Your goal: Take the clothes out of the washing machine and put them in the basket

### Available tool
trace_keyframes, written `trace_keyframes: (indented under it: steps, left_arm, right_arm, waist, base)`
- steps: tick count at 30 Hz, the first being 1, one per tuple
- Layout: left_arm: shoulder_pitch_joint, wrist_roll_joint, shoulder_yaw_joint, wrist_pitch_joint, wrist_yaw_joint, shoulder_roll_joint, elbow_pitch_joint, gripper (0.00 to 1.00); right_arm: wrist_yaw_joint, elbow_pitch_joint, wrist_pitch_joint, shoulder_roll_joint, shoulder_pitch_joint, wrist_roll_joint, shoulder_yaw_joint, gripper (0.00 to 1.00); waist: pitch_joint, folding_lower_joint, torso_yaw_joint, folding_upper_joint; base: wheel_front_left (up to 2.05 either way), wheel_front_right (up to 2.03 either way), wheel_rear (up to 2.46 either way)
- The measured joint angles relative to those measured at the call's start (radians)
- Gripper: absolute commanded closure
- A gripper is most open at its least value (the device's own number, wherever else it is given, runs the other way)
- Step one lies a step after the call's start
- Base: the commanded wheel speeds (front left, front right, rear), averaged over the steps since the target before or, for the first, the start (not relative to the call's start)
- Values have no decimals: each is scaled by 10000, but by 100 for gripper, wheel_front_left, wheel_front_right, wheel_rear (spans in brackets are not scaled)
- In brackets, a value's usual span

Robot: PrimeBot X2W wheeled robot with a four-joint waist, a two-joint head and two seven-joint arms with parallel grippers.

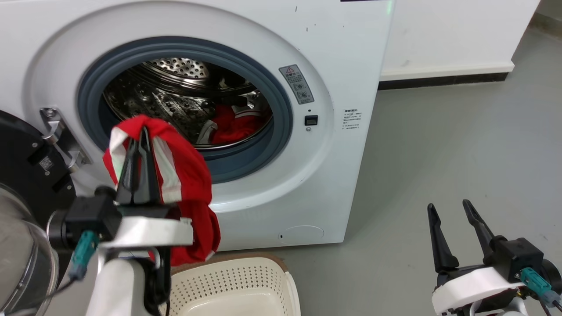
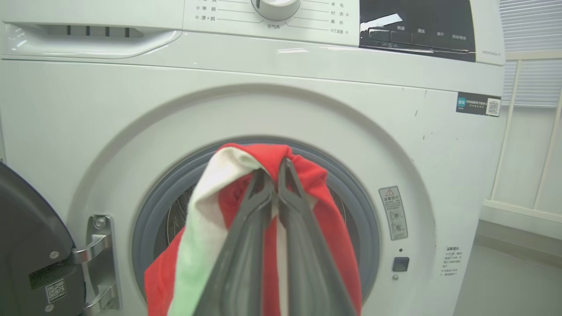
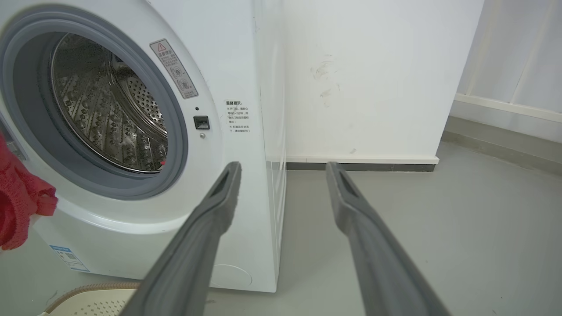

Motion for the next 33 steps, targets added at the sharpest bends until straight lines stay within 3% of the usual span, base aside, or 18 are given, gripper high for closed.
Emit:
trace_keyframes:
  steps: [4,10,20,33]
  left_arm:
    - [1151,6,-211,224,265,-136,-959,100]
    - [2443,-171,-430,493,587,-251,-863,100]
    - [2928,-777,-886,161,610,-405,2326,100]
    - [-138,-1218,-951,10,314,-456,6289,100]
  right_arm:
    - [0,-157,94,0,121,-6,4,0]
    - [2,-311,165,2,148,-4,58,0]
    - [0,-470,138,0,-314,-4,169,0]
    - [2,-489,-121,0,-1622,-8,479,0]
  waist:
    - [-74,0,172,0]
    - [84,0,300,0]
    - [1274,2,344,0]
    - [3692,3,105,0]
  base:
    - [0,0,0]
    - [0,0,0]
    - [0,0,0]
    - [0,0,0]
